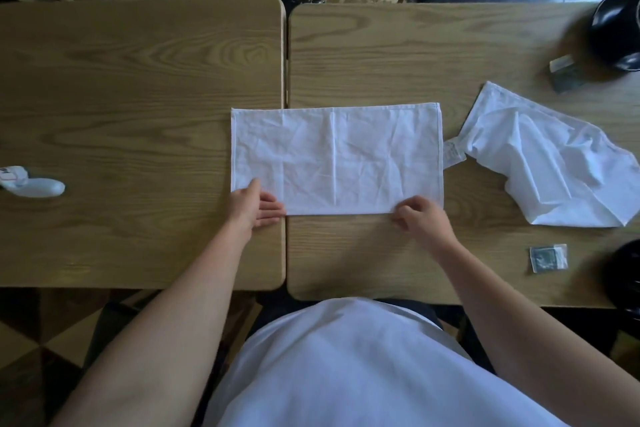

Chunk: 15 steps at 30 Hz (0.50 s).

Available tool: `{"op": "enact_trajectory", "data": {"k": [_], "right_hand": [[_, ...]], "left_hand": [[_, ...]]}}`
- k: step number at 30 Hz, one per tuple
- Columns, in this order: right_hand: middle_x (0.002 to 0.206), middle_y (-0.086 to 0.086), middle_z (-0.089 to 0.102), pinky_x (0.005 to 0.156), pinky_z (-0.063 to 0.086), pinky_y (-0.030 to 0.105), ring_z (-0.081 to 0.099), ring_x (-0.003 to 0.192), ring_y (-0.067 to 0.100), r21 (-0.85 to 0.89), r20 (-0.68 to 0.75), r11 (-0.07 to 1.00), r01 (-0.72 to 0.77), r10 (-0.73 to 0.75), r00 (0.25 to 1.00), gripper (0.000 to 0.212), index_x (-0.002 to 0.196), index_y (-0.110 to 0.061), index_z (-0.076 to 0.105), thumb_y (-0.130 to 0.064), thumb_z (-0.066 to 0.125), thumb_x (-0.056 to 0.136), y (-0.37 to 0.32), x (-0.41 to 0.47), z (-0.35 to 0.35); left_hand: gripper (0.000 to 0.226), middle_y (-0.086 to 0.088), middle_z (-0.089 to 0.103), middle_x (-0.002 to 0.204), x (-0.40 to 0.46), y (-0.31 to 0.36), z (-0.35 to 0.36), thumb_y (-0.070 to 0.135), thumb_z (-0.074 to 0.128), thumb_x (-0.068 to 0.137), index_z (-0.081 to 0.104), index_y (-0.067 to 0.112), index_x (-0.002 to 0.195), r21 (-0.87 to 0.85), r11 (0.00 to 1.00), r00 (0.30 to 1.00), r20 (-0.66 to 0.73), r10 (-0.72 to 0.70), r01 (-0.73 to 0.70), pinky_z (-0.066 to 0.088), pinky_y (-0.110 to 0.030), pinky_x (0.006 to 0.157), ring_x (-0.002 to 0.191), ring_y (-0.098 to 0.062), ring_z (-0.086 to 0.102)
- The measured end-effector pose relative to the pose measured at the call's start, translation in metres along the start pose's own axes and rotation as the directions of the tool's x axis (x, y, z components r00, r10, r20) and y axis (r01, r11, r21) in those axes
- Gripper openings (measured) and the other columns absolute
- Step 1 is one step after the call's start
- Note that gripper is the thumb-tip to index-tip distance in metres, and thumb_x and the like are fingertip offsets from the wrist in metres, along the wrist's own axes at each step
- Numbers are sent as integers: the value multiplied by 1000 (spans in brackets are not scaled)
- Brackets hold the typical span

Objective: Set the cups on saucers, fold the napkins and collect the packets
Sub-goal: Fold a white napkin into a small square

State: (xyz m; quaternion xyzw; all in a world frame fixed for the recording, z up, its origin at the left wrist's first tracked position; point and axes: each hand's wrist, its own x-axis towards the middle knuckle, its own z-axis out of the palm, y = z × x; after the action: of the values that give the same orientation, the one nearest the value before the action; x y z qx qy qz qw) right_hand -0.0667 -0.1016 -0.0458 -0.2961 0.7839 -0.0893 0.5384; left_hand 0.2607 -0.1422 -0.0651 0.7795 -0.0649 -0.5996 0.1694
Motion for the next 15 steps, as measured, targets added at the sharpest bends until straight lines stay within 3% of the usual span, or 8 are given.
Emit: {"op": "enact_trajectory", "data": {"k": [3, 6, 8, 10, 12, 14, 15], "right_hand": [[87, 7, 78, 63, 59, 27, 76, 71, 13, 136, -58, 989, -66, 74, 996, 17, 98, -10, 71, -10, 57, 90, 12, 2, -21], [91, 4, 74, 64, 58, 37, 71, 79, 21, 135, -218, 986, -95, 123, 968, 17, 101, -13, 64, -20, 56, 88, 17, 3, -32], [100, 3, 67, 66, 47, 32, 62, 85, 20, 108, -353, 987, -122, 153, 923, 30, 110, -11, 59, -28, 60, 86, 19, 3, -36], [104, 5, 61, 73, 43, 31, 58, 89, 22, 102, -376, 986, -133, 162, 912, 40, 115, -7, 56, -33, 65, 86, 17, 4, -36], [97, 4, 59, 66, 43, 31, 58, 84, 21, 92, -324, 986, -138, 160, 933, 43, 110, -8, 54, -38, 69, 84, 10, 5, -32], [88, 2, 58, 56, 40, 30, 57, 77, 19, 96, -283, 986, -134, 156, 946, 42, 101, -8, 55, -41, 71, 81, 1, 7, -28], [84, 2, 59, 54, 38, 30, 57, 74, 20, 95, -264, 989, -117, 138, 954, 39, 94, -8, 57, -41, 71, 81, -2, 8, -26]], "left_hand": [[38, -11, 72, 56, 6, 7, -29, 37, 46, 94, 60, 6, 76, -20, 1000, 996, -84, -23, 22, 56, -27, 44, 48, -20, 71], [30, -14, 68, 64, 4, 20, -43, 28, 44, 94, 56, 8, 76, -32, 999, 981, -192, 14, -21, 50, -19, 38, 40, -15, 66], [19, -16, 61, 69, 0, 25, -38, 20, 43, 93, 52, 7, 82, 20, 988, 937, -314, 151, -153, 39, -13, 34, 40, -20, 60], [7, -12, 56, 70, -9, 23, -22, 11, 48, 91, 54, 7, 89, 211, 919, 846, -362, 391, -334, 38, -15, 38, 60, -24, 57], [10, -10, 62, 84, -24, 13, 0, 6, 53, 89, 61, 7, 95, 515, 732, 754, -226, 617, -445, 49, -24, 63, 82, -27, 58], [29, -13, 63, 111, -37, -1, 25, 7, 55, 88, 66, 8, 115, 755, 400, 662, 58, 748, -519, 50, -38, 88, 107, -31, 57], [37, -13, 61, 122, -43, -7, 37, 9, 55, 88, 64, 11, 125, 795, 235, 615, 208, 760, -559, 47, -41, 97, 118, -31, 53]]}}
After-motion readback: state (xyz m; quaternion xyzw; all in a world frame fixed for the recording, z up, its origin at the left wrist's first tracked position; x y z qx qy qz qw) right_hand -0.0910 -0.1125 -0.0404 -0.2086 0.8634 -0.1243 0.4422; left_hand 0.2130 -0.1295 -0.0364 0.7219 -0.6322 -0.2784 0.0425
